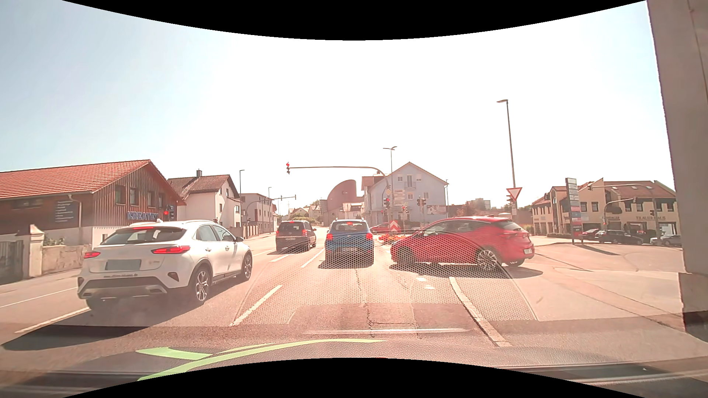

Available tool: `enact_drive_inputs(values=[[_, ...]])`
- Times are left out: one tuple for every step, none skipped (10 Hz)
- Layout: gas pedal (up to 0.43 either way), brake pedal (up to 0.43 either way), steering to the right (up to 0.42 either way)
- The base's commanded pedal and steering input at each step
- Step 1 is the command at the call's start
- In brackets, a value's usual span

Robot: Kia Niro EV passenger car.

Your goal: Follow the waypoints while adhering to traffic rules and regulations

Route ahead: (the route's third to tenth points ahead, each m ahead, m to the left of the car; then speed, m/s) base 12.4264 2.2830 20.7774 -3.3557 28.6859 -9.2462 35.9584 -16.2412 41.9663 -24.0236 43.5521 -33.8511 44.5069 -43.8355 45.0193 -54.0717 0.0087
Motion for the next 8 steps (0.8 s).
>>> enact_drive_inputs(values=[[0.0, 0.323, 0.01], [0.0, 0.317, 0.01], [0.0, 0.323, 0.01], [0.0, 0.323, 0.01], [0.0, 0.317, 0.01], [0.0, 0.317, 0.01], [0.0, 0.323, 0.01], [0.0, 0.323, 0.01]])
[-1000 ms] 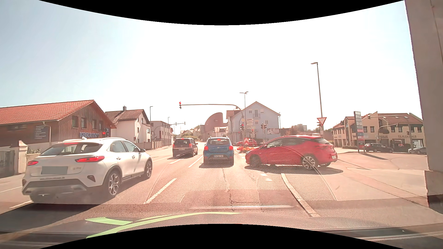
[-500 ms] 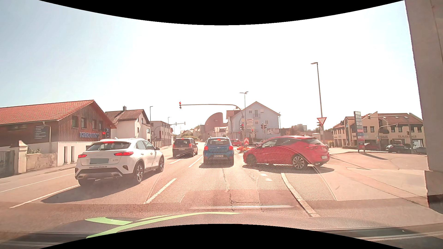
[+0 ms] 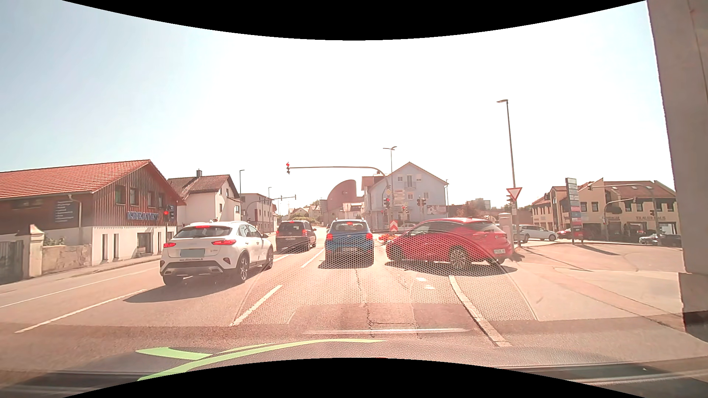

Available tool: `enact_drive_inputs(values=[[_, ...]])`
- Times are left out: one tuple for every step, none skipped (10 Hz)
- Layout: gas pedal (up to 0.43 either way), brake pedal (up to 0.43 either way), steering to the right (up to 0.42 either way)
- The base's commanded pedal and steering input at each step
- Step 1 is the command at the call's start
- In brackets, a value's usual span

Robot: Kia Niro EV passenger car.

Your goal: Follow the waypoints while adhering to traffic rules and regulations

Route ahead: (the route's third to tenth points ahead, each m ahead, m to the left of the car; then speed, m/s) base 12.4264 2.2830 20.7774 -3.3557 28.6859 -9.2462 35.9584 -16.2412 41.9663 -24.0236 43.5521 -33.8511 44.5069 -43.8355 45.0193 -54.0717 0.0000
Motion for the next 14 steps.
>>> enact_drive_inputs(values=[[0.0, 0.317, 0.01], [0.0, 0.323, 0.01], [0.0, 0.323, 0.01], [0.0, 0.323, 0.01], [0.0, 0.323, 0.01], [0.0, 0.323, 0.01], [0.0, 0.323, 0.01], [0.0, 0.323, 0.01], [0.0, 0.317, 0.01], [0.0, 0.323, 0.01], [0.0, 0.323, 0.01], [0.0, 0.323, 0.01], [0.0, 0.323, 0.01], [0.0, 0.323, 0.01]])
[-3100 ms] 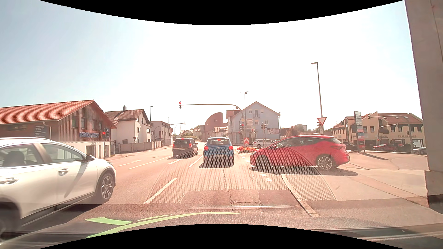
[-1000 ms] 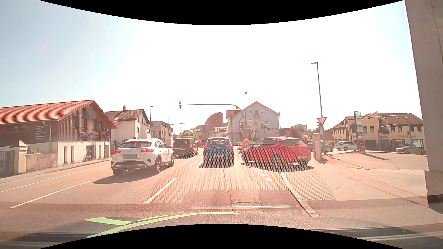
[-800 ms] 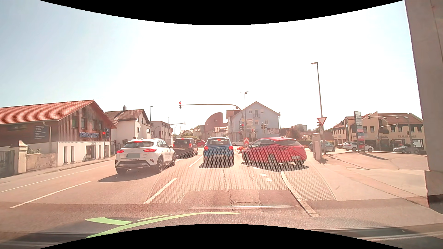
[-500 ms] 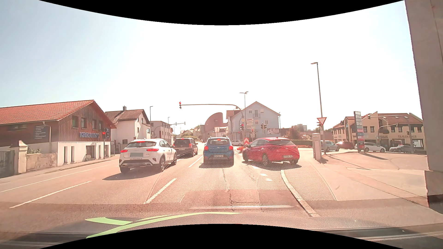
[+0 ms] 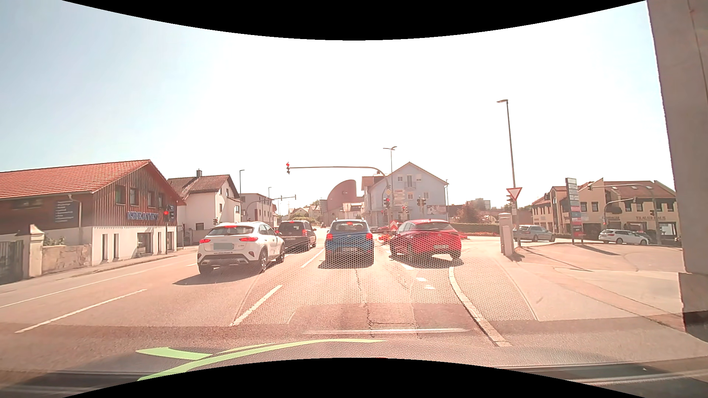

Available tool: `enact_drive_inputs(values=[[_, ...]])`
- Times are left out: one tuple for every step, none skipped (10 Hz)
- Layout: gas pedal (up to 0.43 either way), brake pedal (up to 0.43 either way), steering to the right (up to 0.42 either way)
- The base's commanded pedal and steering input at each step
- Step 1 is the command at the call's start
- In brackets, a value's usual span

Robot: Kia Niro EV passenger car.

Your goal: Follow the waypoints while adhering to traffic rules and regulations

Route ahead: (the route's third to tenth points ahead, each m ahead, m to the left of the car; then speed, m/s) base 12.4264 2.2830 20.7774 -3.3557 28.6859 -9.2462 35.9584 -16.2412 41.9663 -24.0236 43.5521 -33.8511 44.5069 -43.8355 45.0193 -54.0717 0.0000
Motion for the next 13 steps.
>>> enact_drive_inputs(values=[[0.0, 0.323, 0.01], [0.0, 0.323, 0.01], [0.0, 0.323, 0.01], [0.0, 0.323, 0.01], [0.0, 0.323, 0.01], [0.0, 0.323, 0.01], [0.0, 0.323, 0.01], [0.0, 0.323, 0.01], [0.0, 0.323, 0.01], [0.0, 0.323, 0.01], [0.0, 0.323, 0.01], [0.0, 0.323, 0.01], [0.0, 0.323, 0.01]])
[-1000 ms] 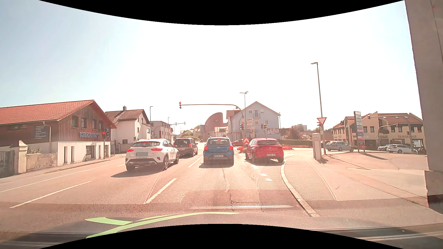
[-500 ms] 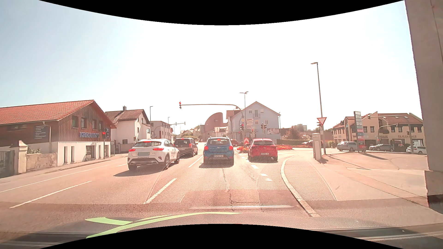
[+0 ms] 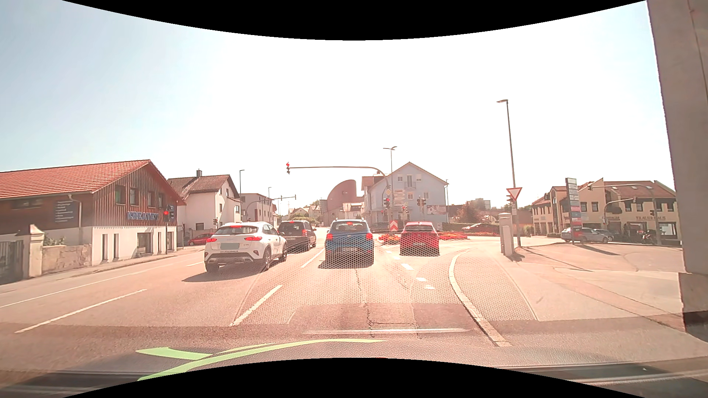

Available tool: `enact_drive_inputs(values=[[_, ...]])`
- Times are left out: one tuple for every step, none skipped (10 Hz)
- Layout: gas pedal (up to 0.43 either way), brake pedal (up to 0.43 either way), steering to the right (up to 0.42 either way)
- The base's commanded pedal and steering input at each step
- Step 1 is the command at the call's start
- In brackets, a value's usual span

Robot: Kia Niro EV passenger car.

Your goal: Follow the waypoints while adhering to traffic rules and regulations

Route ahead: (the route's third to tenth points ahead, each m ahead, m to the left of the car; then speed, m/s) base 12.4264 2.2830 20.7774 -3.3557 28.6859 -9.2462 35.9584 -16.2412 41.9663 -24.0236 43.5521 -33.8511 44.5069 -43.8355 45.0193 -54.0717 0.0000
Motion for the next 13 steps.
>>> enact_drive_inputs(values=[[0.0, 0.323, 0.01], [0.0, 0.323, 0.01], [0.0, 0.323, 0.01], [0.0, 0.323, 0.01], [0.0, 0.323, 0.01], [0.0, 0.323, 0.01], [0.0, 0.323, 0.01], [0.0, 0.323, 0.01], [0.0, 0.323, 0.01], [0.0, 0.323, 0.01], [0.0, 0.323, 0.01], [0.0, 0.323, 0.01], [0.0, 0.195, 0.01]])
